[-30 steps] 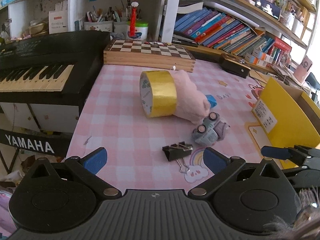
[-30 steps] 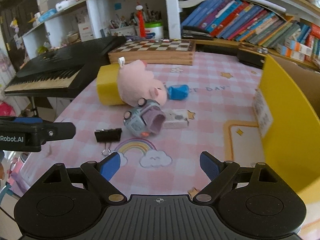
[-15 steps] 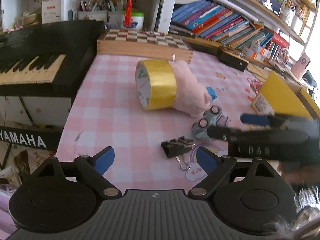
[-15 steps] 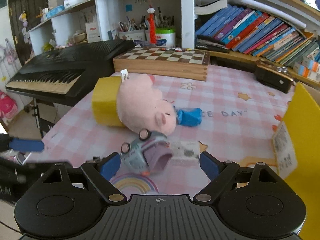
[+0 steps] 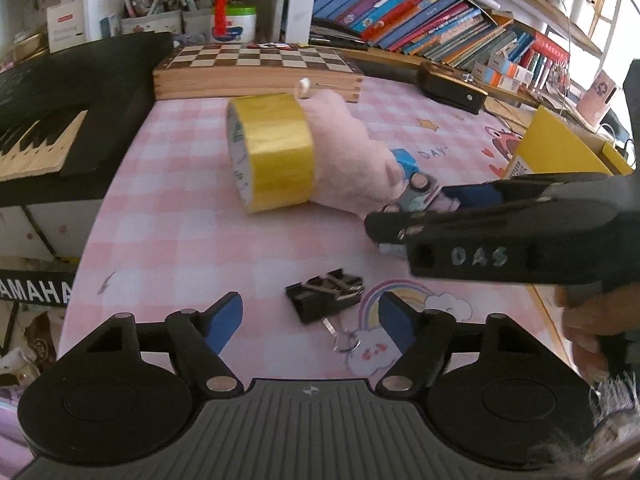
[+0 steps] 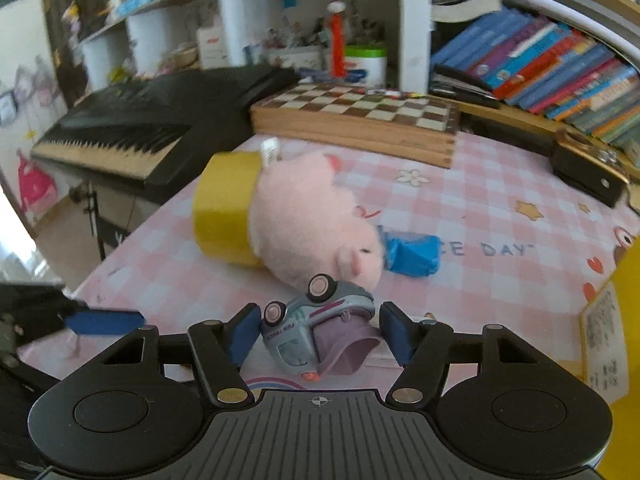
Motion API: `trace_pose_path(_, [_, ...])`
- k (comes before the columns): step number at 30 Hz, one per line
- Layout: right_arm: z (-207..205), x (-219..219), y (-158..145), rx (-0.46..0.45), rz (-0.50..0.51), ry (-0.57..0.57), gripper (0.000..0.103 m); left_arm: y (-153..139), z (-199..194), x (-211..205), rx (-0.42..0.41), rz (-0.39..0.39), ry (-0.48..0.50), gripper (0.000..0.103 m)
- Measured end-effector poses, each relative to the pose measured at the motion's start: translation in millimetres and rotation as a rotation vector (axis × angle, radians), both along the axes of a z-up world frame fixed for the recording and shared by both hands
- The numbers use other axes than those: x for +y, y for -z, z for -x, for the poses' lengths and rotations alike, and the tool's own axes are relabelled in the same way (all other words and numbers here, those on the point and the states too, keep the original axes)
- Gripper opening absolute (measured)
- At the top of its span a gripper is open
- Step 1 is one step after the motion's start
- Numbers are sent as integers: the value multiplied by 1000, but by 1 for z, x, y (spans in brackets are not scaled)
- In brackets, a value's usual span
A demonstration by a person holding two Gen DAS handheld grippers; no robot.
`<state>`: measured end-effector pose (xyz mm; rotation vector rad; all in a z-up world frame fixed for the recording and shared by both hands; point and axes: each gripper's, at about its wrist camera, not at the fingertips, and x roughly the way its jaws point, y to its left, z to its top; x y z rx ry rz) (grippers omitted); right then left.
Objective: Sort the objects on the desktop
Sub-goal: 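Grasp the black binder clip with the left tool while the right tool grasps the grey toy car, then carry the binder clip and toy car together toward the yellow box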
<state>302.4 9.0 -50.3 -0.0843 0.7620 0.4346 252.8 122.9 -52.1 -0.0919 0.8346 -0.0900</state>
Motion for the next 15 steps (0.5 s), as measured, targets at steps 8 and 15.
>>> trace_pose_path(8, [8,-28,-19,-3,-85,101,66,9,-13,-27,14,-98,-26,52])
trace_pose_path(15, [18,-38,-20,10,-92,124,66,8,-13,-24,4,-85,-88,44])
